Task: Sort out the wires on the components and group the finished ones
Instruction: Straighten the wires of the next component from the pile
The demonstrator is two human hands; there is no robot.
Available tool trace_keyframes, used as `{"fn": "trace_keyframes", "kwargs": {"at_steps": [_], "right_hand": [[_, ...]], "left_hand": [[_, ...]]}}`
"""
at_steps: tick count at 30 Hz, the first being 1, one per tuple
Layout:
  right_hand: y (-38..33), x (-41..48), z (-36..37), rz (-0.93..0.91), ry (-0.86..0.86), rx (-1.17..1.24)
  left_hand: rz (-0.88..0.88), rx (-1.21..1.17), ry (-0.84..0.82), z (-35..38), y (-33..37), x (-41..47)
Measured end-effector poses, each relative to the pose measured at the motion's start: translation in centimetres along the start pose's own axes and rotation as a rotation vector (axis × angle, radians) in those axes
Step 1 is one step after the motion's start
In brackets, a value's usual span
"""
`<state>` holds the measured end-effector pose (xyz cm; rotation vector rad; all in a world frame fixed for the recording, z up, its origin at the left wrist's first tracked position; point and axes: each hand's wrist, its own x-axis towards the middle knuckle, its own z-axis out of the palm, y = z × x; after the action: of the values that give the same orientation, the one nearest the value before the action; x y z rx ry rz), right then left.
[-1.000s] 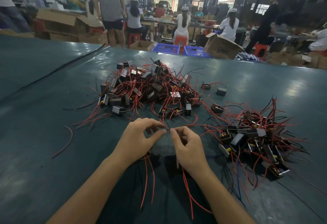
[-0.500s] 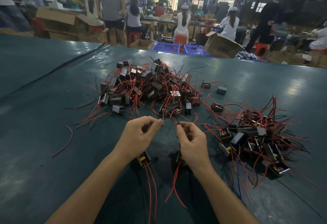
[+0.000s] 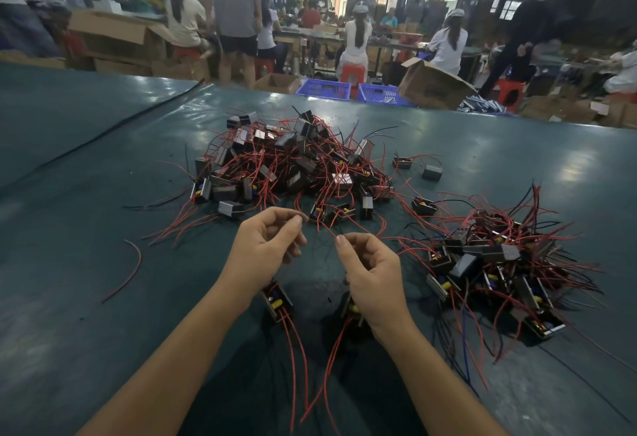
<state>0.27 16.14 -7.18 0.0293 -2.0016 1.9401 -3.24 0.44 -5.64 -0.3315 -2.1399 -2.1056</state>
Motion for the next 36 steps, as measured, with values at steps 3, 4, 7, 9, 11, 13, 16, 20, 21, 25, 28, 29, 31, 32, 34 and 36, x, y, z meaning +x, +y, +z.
{"fn": "trace_keyframes", "kwargs": {"at_steps": [3, 4, 7, 9, 11, 13, 16, 20, 21, 25, 28, 29, 31, 32, 34, 36], "right_hand": [[0.0, 0.0, -0.1, 0.007, 0.007, 0.0], [0.0, 0.0, -0.1, -0.001, 0.014, 0.001], [-0.2, -0.1, -0.1, -0.042, 0.025, 0.003], [-0.4, -0.1, 0.0, -0.068, 0.031, 0.0], [-0.4, -0.2, 0.1, -0.08, 0.029, 0.004], [-0.5, -0.3, 0.2, -0.077, 0.025, 0.011], [-0.5, -0.3, 0.3, -0.063, 0.023, 0.029], [-0.5, -0.3, 0.3, -0.011, 0.044, 0.072], [-0.5, -0.2, 0.3, 0.001, 0.054, 0.079], [-0.4, -0.2, 0.2, 0.025, 0.076, 0.083], [-0.2, -0.1, 0.1, 0.036, 0.093, 0.057], [-0.2, -0.1, 0.1, 0.042, 0.097, 0.055], [-0.1, 0.0, 0.1, 0.057, 0.093, 0.067], [-0.1, 0.0, 0.1, 0.064, 0.087, 0.076], [-0.1, 0.0, 0.1, 0.07, 0.077, 0.085], [0.0, 0.1, 0.2, 0.07, 0.07, 0.084]], "left_hand": [[-0.017, -0.033, 0.002, -0.1, 0.0, 0.0], [-0.017, -0.035, -0.005, -0.1, 0.0, -0.1], [-0.016, -0.033, -0.034, 0.2, 0.0, -0.1], [-0.012, -0.017, -0.05, 0.2, 0.1, -0.2], [-0.014, -0.006, -0.061, 0.2, 0.2, -0.3], [-0.024, 0.0, -0.071, 0.2, 0.4, -0.4], [-0.065, -0.009, -0.091, 0.2, 0.6, -0.4], [-0.132, -0.055, -0.108, 0.2, 0.6, -0.4], [-0.14, -0.058, -0.105, 0.2, 0.5, -0.4], [-0.159, -0.08, -0.084, 0.2, 0.3, -0.3], [-0.121, -0.04, -0.015, 0.2, 0.3, -0.4], [-0.097, 0.028, 0.006, 0.2, 0.2, -0.4], [-0.067, 0.171, 0.045, 0.2, -0.2, -0.3], [-0.077, 0.225, 0.066, 0.2, -0.5, -0.3], [-0.116, 0.305, 0.092, 0.1, -0.9, -0.2], [-0.161, 0.351, 0.082, -0.1, -1.2, -0.2]]}}
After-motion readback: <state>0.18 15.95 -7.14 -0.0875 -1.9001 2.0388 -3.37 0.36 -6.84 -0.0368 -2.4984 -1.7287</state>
